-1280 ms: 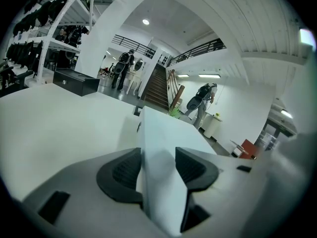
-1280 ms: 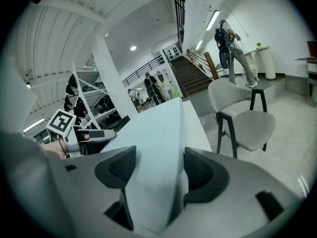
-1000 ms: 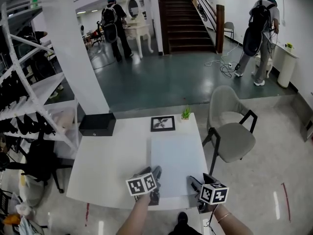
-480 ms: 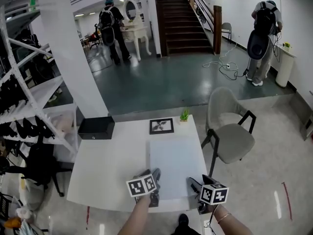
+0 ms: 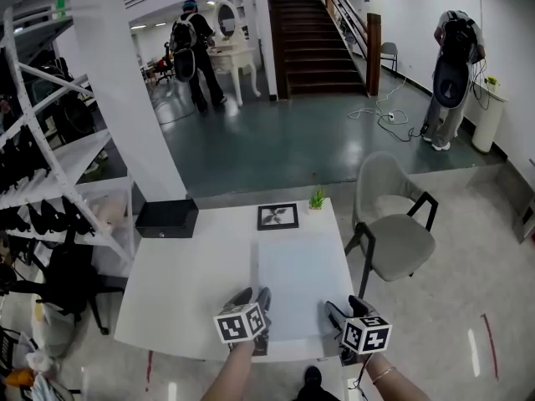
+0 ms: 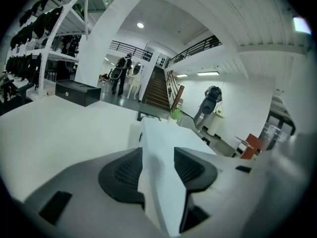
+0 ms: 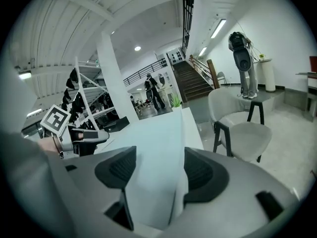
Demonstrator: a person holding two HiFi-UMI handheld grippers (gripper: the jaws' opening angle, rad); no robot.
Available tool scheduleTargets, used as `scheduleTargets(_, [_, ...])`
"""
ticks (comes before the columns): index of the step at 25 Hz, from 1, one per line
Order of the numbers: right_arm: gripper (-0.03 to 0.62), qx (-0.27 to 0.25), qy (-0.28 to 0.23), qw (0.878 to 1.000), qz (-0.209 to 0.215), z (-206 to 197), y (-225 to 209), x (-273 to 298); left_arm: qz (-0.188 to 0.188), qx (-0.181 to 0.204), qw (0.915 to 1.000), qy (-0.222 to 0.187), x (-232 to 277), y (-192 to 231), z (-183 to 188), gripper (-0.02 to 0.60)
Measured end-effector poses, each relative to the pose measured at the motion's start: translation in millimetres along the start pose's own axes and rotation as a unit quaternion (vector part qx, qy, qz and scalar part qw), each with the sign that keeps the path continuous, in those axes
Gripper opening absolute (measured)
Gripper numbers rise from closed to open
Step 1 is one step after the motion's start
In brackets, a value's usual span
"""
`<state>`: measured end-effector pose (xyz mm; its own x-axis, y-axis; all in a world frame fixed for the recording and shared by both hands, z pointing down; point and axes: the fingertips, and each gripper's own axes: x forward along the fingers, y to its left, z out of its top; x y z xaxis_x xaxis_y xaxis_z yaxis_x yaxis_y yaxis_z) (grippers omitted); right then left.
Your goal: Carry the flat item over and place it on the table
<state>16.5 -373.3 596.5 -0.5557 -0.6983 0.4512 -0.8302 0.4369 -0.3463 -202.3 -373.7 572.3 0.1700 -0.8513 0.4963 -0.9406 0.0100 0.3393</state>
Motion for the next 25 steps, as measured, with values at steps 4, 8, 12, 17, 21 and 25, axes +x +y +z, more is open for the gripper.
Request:
scheduleTargets(4, [0.287,-0.015,-0.028,0.999,-0.004,15,6,-13,-0.005,0.023,0.9996,-0.018,-15,-3,7,0.174])
scheduleTargets(8, [0.263,-0.026,-0.052,0.998,-0.008,28,14,-28,-0.006,0.042,0.9985,-0.036,-31,-6,10,0.134])
scheduleTargets(12, [0.231,-0.03,-0.071,0.997,0.004,39,24,-42,-0.019,0.044,0.9974,-0.054,-50,-13,17,0.115])
scheduleTargets(17, [0.188,-0.029,-0.091,0.995,0.016,48,39,-57,-0.02,0.061,0.9954,-0.072,-71,-16,21,0.078])
scheduleTargets(21, [0.144,-0.035,-0.099,0.994,0.02,48,45,-70,-0.017,0.075,0.9939,-0.08,-86,-19,18,0.058])
scheduleTargets(25, [0.101,-0.04,-0.098,0.994,0.014,45,46,-77,-0.015,0.081,0.9929,-0.086,-100,-20,14,0.048])
